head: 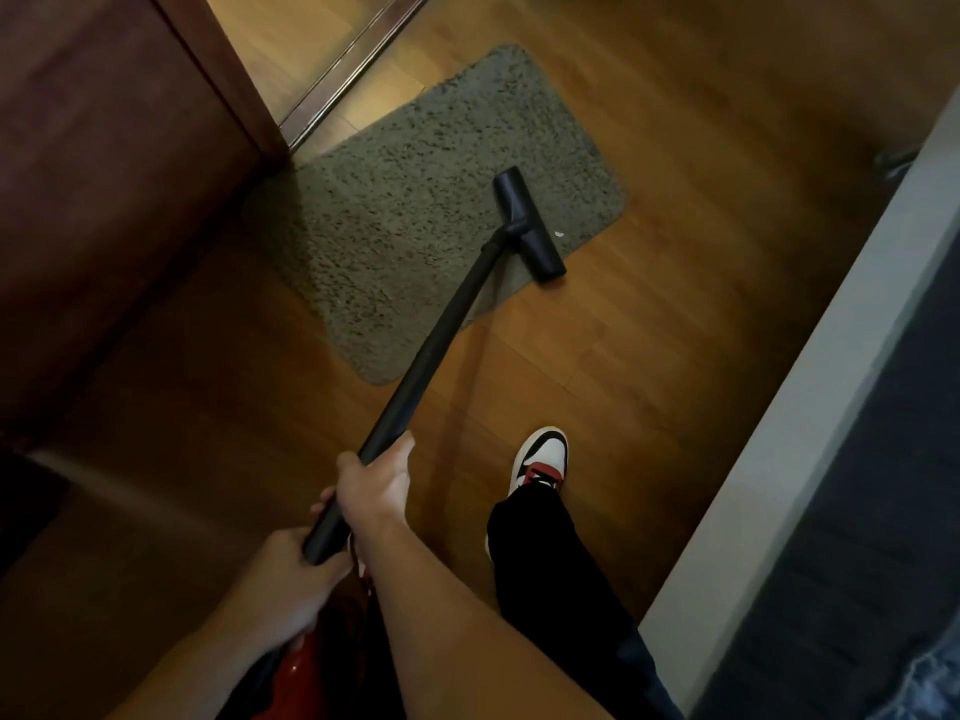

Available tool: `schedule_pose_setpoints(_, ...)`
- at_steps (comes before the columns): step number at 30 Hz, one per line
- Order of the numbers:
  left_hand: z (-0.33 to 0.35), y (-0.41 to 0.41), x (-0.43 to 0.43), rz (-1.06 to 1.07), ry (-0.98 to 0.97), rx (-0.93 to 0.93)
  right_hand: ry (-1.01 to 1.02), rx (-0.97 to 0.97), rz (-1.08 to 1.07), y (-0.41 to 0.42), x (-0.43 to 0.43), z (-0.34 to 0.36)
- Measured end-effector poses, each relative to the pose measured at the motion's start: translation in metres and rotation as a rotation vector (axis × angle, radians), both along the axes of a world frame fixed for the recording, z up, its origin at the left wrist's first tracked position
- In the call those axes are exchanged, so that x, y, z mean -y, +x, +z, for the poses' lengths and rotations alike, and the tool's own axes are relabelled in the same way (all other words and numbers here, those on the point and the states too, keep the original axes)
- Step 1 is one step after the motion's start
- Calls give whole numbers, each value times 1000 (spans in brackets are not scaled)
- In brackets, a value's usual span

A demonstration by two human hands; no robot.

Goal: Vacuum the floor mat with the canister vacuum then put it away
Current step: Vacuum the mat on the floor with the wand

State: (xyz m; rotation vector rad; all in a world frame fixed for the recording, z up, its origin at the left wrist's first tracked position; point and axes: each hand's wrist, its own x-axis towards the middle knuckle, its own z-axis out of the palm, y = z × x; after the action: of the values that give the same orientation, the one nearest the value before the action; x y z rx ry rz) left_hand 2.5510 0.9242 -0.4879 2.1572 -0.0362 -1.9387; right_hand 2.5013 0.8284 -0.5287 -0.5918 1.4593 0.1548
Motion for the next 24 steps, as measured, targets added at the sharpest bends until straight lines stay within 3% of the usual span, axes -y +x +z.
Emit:
schedule_pose_setpoints(18, -16, -62, 146, 24, -43, 36, -70, -2, 22, -60, 146, -23)
schedule_pose_setpoints(24, -16, -63, 150, 21, -36, 30, -66, 3, 27, -61, 151, -21)
